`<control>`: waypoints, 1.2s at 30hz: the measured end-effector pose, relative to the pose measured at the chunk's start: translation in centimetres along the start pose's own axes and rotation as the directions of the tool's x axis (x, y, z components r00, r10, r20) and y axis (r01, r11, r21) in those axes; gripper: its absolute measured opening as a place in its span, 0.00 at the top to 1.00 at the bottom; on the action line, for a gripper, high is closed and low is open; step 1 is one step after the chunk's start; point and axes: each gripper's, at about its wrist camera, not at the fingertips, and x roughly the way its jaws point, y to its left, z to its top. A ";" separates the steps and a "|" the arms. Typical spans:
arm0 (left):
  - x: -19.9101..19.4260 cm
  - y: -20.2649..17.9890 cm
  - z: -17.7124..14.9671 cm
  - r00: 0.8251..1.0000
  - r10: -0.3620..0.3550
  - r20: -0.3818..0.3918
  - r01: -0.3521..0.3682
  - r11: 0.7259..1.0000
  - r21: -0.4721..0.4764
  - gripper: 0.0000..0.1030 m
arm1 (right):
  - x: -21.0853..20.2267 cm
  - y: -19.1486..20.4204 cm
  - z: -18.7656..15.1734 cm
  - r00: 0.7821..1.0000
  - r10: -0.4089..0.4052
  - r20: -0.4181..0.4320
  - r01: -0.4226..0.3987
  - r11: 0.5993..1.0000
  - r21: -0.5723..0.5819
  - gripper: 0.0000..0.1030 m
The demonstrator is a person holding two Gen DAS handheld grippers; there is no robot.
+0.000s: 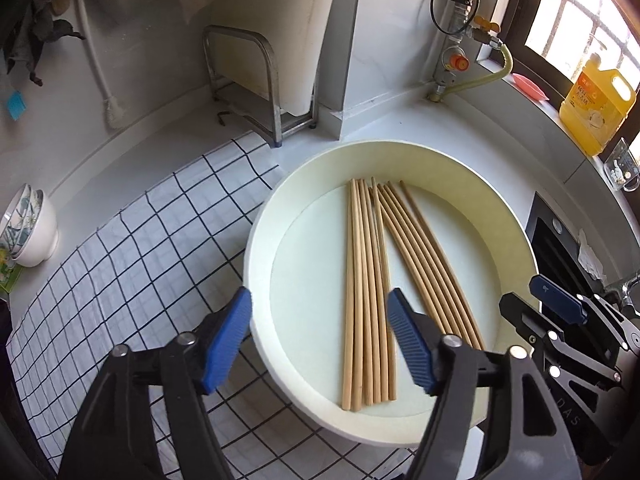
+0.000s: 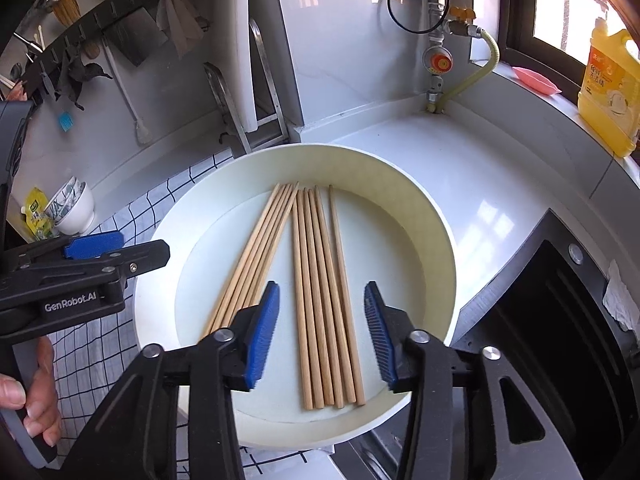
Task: Organize utensils
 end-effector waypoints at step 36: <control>-6.1 2.6 -0.6 0.992 0.083 0.097 -0.080 0.996 -0.031 0.07 | -3.0 3.0 0.1 0.998 -0.070 -0.005 0.070 0.998 0.003 0.33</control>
